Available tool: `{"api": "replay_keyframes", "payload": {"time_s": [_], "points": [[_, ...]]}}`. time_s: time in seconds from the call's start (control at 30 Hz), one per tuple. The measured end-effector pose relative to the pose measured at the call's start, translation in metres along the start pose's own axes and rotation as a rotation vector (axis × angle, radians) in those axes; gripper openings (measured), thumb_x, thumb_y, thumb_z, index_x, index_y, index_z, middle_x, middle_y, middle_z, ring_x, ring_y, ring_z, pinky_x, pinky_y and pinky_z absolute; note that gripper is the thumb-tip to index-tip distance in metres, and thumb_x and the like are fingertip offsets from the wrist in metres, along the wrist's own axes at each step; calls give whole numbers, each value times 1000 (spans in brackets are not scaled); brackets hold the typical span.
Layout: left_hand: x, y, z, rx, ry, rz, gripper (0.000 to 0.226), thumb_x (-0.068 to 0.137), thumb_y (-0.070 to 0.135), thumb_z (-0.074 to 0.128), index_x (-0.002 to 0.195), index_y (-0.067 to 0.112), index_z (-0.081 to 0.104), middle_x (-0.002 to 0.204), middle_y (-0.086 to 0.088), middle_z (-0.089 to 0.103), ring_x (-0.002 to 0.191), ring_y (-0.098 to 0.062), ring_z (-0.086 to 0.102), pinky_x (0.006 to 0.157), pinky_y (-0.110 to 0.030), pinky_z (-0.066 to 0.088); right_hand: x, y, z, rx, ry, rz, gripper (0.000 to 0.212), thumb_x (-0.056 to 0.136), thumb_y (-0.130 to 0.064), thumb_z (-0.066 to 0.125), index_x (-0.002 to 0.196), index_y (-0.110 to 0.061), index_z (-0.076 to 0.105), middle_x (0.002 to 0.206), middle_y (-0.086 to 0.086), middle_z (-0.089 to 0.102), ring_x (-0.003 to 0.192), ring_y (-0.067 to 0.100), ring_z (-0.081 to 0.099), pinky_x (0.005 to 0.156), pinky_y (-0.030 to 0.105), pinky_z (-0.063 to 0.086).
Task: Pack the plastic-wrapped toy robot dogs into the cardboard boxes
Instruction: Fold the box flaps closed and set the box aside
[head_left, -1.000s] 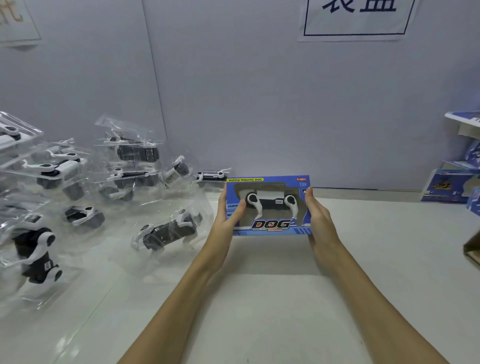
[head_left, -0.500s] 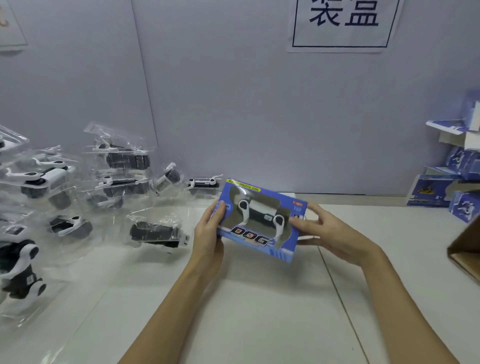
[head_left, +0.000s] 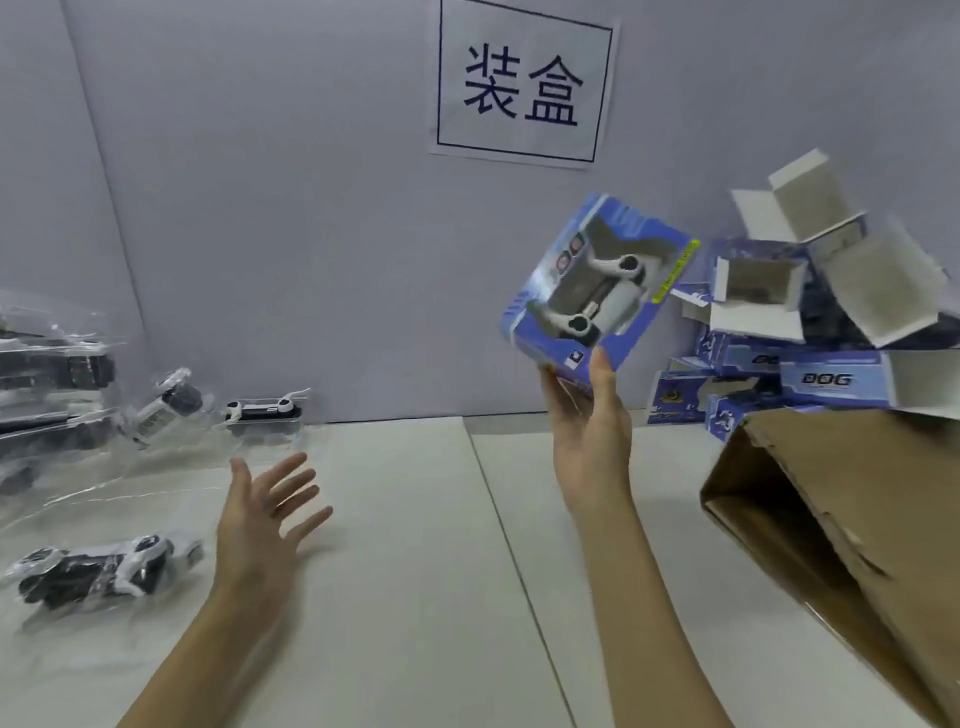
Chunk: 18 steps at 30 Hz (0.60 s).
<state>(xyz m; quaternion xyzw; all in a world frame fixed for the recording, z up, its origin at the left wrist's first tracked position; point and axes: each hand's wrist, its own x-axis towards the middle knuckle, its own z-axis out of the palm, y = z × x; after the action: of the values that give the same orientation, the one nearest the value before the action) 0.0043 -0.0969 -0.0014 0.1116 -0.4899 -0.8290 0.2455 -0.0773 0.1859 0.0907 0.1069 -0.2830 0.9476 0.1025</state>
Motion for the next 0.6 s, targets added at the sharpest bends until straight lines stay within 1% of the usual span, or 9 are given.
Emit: {"api": "replay_keyframes", "payload": {"time_s": [0.07, 0.13, 0.17, 0.23, 0.33, 0.4, 0.47, 0.53, 0.6], "points": [[-1, 0, 0, 22, -22, -7, 72, 103, 67, 33, 128, 8, 67, 129, -20, 64, 120, -33, 60, 94, -50, 52, 1, -15, -4, 67, 130, -227, 48, 94, -34, 77, 129, -10, 54, 114, 7, 77, 109, 19, 74, 93, 31, 60], [-1, 0, 1, 38, -34, -16, 70, 104, 66, 33, 121, 9, 69, 126, -19, 66, 115, -34, 62, 92, -50, 52, 9, -35, -18, 105, 280, -367, 65, 89, -39, 80, 138, -18, 43, 131, 8, 70, 115, 16, 72, 97, 31, 59], [-2, 0, 1, 46, -45, -21, 70, 104, 66, 33, 119, 8, 70, 125, -19, 67, 113, -34, 63, 90, -50, 52, 16, -44, -27, 108, 312, -384, 73, 87, -43, 81, 143, -22, 39, 140, 6, 64, 121, 15, 68, 102, 32, 57], [-4, 0, 2, 61, -66, -39, 71, 103, 67, 34, 118, 7, 70, 124, -19, 69, 111, -34, 64, 90, -50, 52, 28, -57, -38, -10, 275, -345, 85, 85, -45, 80, 153, -23, 35, 153, 0, 53, 132, 12, 60, 111, 34, 51], [-6, 1, 4, 69, -97, -54, 72, 103, 66, 34, 118, 5, 70, 124, -21, 68, 111, -36, 63, 92, -51, 51, 51, -57, -51, -412, 259, -287, 77, 94, -26, 77, 157, -14, 34, 156, 1, 50, 135, 14, 57, 114, 38, 48], [-7, 2, 3, 71, -105, -56, 72, 103, 66, 34, 118, 5, 69, 124, -20, 69, 110, -37, 62, 92, -51, 52, 71, -53, -55, -667, 293, -315, 59, 99, -17, 70, 151, -12, 43, 153, 6, 52, 133, 19, 57, 112, 40, 50], [-6, 2, 1, 73, -112, -57, 72, 103, 66, 34, 118, 5, 70, 121, -18, 71, 108, -36, 64, 89, -50, 55, 96, -51, -57, -1034, 326, -383, 44, 101, -10, 62, 144, -9, 54, 152, 10, 50, 134, 27, 55, 110, 43, 49], [-3, 2, -2, 69, -104, -60, 72, 102, 67, 35, 117, 6, 70, 119, -17, 72, 106, -36, 64, 90, -50, 54, 122, -55, -57, -1443, 312, -411, 37, 100, -5, 57, 137, -3, 59, 162, 14, 34, 138, 34, 49, 104, 41, 48], [1, 1, -5, 64, -94, -62, 72, 101, 68, 36, 114, 7, 72, 118, -18, 72, 105, -37, 64, 93, -53, 50, 148, -66, -59, -1849, 269, -340, 27, 99, -7, 60, 125, 1, 64, 172, 11, 8, 136, 37, 49, 86, 37, 50]]}}
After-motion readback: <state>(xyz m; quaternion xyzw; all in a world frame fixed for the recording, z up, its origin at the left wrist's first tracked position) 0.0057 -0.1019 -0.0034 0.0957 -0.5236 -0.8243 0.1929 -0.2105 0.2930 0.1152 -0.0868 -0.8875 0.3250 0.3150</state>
